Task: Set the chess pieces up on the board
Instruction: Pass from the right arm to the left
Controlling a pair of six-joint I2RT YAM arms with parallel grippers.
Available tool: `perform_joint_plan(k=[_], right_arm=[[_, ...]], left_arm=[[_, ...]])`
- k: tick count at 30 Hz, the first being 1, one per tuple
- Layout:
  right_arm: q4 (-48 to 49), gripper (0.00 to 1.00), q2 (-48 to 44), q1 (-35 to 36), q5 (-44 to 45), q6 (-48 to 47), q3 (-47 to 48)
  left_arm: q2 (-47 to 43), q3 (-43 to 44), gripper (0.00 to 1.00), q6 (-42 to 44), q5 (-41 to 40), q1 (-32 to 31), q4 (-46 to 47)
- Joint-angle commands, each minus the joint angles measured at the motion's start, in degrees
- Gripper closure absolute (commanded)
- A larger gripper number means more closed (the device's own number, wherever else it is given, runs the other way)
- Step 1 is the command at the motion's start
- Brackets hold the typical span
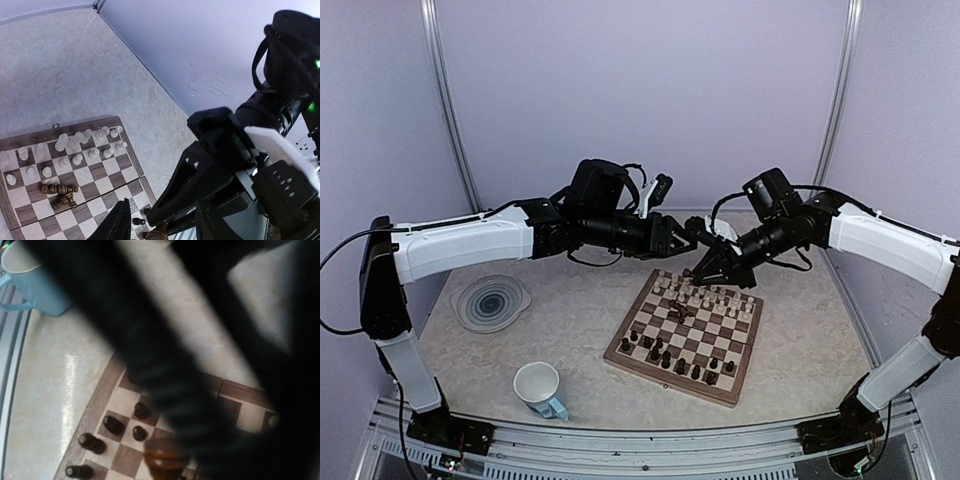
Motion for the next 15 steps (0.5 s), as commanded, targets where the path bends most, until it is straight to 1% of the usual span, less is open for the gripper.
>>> perform_joint_plan(k=[1, 5, 10, 15], right_arm=[[-1.74, 1.0, 1.23, 0.37, 0.93, 1.51, 2.8], [-1.22, 1.0, 1.53, 0.36, 0.9, 2.46, 3.52], [-0.88, 1.0, 1.71, 0.27, 1.82, 3.01, 4.32], [-1.15, 1.0, 1.89, 0.26, 1.94, 3.08, 4.62]], left_arm=[[0.15, -2.23, 0.56, -1.75, 4.34, -0.3, 2.78], [-0.14, -3.2, 0.58, -2.16, 5.05, -0.38, 2.84], [0.01, -4.3, 0.65, -2.68, 6.71, -0.4, 3.6], [0.67, -4.36, 0.73, -2.97, 8.01, -0.4, 4.13]])
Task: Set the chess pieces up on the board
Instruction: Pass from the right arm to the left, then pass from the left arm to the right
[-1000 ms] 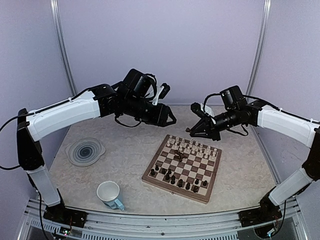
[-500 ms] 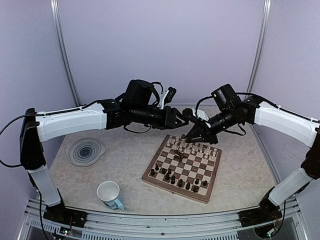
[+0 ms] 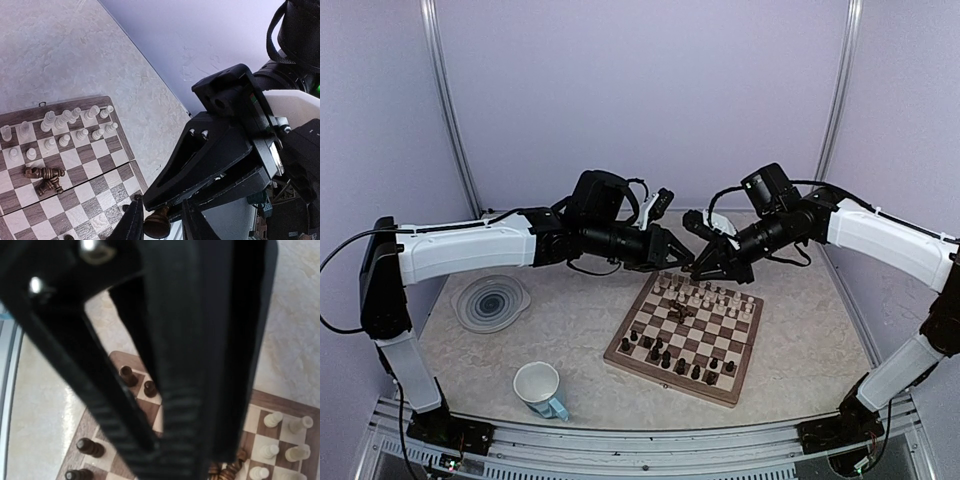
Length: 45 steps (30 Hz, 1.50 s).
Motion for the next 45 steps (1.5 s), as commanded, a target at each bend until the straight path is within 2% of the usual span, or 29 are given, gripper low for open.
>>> perform_joint_plan(k=[1, 13, 24, 26, 28, 30, 33, 38, 41, 45], right_arm=[[-0.25, 1.0, 0.79, 0.29, 0.83, 0.7, 2.11], [0.4, 1.0, 0.25, 0.29, 0.83, 1.31, 1.76], [0.05, 1.0, 0.8, 0.24, 1.2, 0.71, 2.04], [-0.16, 0.84, -0.11, -1.17, 0.08, 1.33, 2.78], [1.91, 0.68, -2.09, -5.59, -5.73, 3.26, 2.59], [7.29, 0.57, -4.99, -11.07, -13.19, 6.89, 0.81], [11.02, 0.53, -6.21, -15.31, -21.8, 9.94, 0.49], [14.1, 0.49, -4.38, -15.62, -30.19, 11.62, 1.19], [15.14, 0.46, -3.12, -15.62, -32.81, 12.58, 1.07], [16.24, 0.46, -2.66, -15.07, -33.86, 13.55, 1.0]], left_arm=[[0.77, -0.43, 0.74, -0.34, 3.25, -0.42, 2.1], [1.85, -0.57, 0.67, 0.56, 2.49, -0.42, -0.17], [0.94, -2.42, 0.91, 0.31, 3.51, -0.07, 3.21], [0.31, -4.18, 0.92, -0.61, 3.09, 0.13, 6.42], [-1.22, -7.1, 0.93, -2.77, 2.39, 0.51, 13.32], [-3.39, -9.91, 0.92, -5.17, -1.3, 0.55, 19.45], [-5.07, -13.99, 0.92, -10.32, -2.47, 0.63, 31.56], [-3.42, -16.08, 0.93, -19.3, -0.3, 0.8, 48.87], [-1.57, -16.37, 0.93, -23.62, 0.66, 0.9, 55.76], [0.38, -15.77, 0.93, -26.72, 0.47, 0.9, 59.16]])
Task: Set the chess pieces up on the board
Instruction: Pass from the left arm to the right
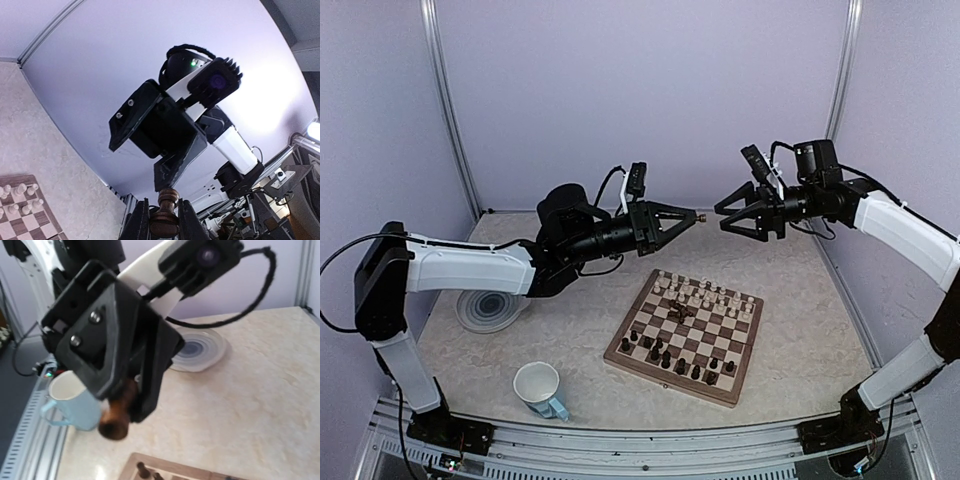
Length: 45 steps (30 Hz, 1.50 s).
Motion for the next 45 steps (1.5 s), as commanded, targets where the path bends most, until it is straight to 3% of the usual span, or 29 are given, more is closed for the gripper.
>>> perform_joint_plan(k=[1, 11, 19, 32, 34, 36, 39, 41, 45], right_arm=[[2.48, 0.46, 0.86, 0.89, -4.6, 2.01, 0.6], [3.25, 0.52, 1.49, 3.2, -0.25, 2.79, 1.5], [2.41, 0.64, 2.88, 5.95, 1.91, 1.67, 2.97], [2.08, 0.97, 2.38, 6.67, 3.02, 1.53, 3.03], [1.37, 0.99, 2.23, 6.67, 3.19, 0.98, 3.41], [-0.67, 1.0, 1.91, 6.4, 4.43, -0.87, 4.19], [-4.6, 1.0, 0.96, 5.17, 6.94, -4.55, 4.87], [-9.25, 1.0, 0.26, 4.83, 9.88, -9.16, 5.0], [-19.37, 1.0, -0.73, 4.93, 17.2, -18.68, 4.87]], left_arm=[[2.8, 0.46, 0.94, -5.76, 0.39, 0.44, 9.26], [5.14, 1.4, 0.94, -8.16, 0.66, 0.36, 11.16], [5.28, 1.32, 0.94, -8.78, 0.55, 0.35, 11.7], [6.31, 1.41, 0.93, -9.54, 0.35, 0.6, 11.12], [6.38, 1.6, 0.82, -8.83, -0.14, 0.73, 8.91], [5.83, 1.94, 0.65, -5.94, -1.19, 0.99, 4.2], [2.32, 3.3, 0.47, 3.93, -5.69, 1.49, -9.14], [-1.21, 4.82, 0.05, 14.1, -11.28, 1.79, -18.53], [-6.98, 7.88, 0.01, 29.66, -22.74, 2.89, -34.86]])
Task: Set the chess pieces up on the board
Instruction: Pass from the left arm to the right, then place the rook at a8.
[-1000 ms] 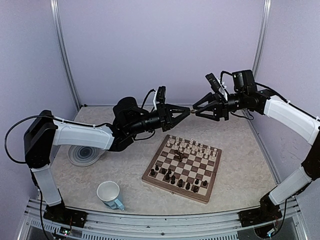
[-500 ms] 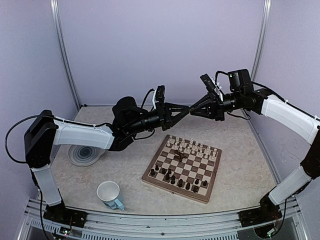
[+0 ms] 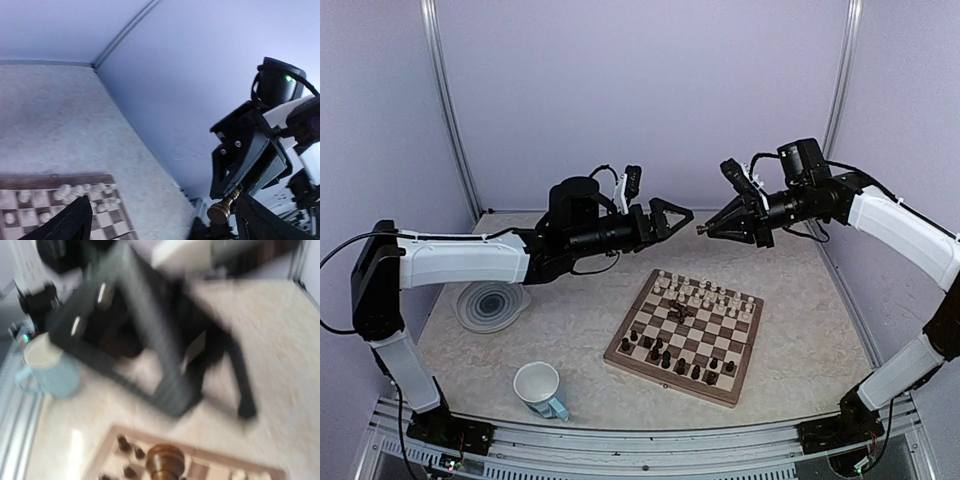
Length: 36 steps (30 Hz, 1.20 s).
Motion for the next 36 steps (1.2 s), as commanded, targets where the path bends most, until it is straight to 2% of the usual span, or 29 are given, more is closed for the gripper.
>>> perform_joint_plan(k=[1, 3, 8, 11, 15, 21, 29, 36], right_arm=[[-14.07, 1.0, -2.64, 0.21, 8.63, -12.48, 1.39], [-18.57, 1.0, -2.79, 1.63, 12.5, -15.77, 1.09], [-26.82, 1.0, -2.21, 10.54, 20.85, -18.83, -1.88], [-27.87, 1.0, -1.93, 17.68, 25.65, -17.8, -5.46], [-29.67, 1.0, -1.24, 22.73, 28.01, -16.77, -8.61], [-33.66, 1.0, -1.3, 24.79, 29.5, -16.55, -11.38], [-27.73, 1.0, -3.55, 27.91, 37.94, -14.86, -20.64], [-24.38, 0.99, -2.72, 28.36, 40.19, -13.5, -21.83]], left_arm=[[-8.45, 4.89, 0.01, 23.16, -15.79, 1.69, -21.66], [-10.75, 4.5, 0.01, 28.85, -24.23, 2.28, -25.2], [-13.92, -1.82, 0.01, 38.23, -54.84, 3.89, -20.51], [-12.75, -4.89, 0.02, 49.85, -62.17, 4.9, -16.12], [-13.48, -6.43, 0.1, 52.66, -62.07, 5.23, -16.75], [-14.04, -7.99, 0.11, 54.21, -63.17, 5.43, -16.77], [-12.65, -6.91, 0.12, 54.32, -63.7, 5.78, -17.97], [-11.51, -5.98, 0.12, 53.06, -63.42, 5.92, -19.27]])
